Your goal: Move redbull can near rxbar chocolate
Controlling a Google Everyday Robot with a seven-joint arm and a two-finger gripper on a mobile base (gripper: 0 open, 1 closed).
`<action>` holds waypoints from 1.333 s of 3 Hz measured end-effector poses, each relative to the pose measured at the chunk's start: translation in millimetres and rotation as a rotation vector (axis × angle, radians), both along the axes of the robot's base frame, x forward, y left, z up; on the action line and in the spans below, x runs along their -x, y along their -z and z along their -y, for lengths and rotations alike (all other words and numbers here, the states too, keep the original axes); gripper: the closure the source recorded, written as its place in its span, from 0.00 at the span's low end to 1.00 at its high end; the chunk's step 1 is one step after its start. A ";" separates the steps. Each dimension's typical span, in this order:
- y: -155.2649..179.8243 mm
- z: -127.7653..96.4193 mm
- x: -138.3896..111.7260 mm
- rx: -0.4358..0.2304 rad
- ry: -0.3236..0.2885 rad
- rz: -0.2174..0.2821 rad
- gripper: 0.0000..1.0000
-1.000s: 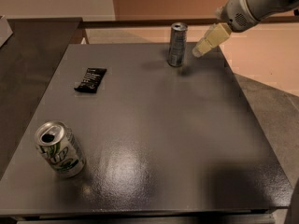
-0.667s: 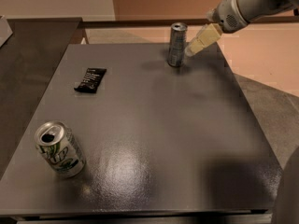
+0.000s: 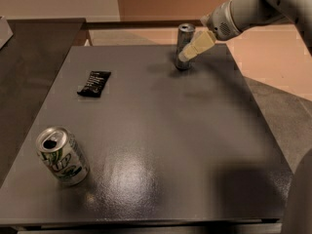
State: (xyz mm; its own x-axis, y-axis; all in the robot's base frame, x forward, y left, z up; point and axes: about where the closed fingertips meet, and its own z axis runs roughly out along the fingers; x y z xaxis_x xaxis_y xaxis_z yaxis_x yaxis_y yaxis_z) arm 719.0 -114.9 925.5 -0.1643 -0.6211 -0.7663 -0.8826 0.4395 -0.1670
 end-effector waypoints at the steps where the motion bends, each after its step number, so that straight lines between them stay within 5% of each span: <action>1: 9.6 -10.2 -6.7 -0.016 -0.005 -0.010 0.00; 2: 12.5 -8.9 -15.5 -0.040 0.012 -0.020 0.00; 4: 5.2 -5.8 -22.2 -0.067 0.012 -0.026 0.41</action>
Offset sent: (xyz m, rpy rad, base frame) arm 0.0276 -0.0006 -0.0083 0.0710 0.0227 -0.0450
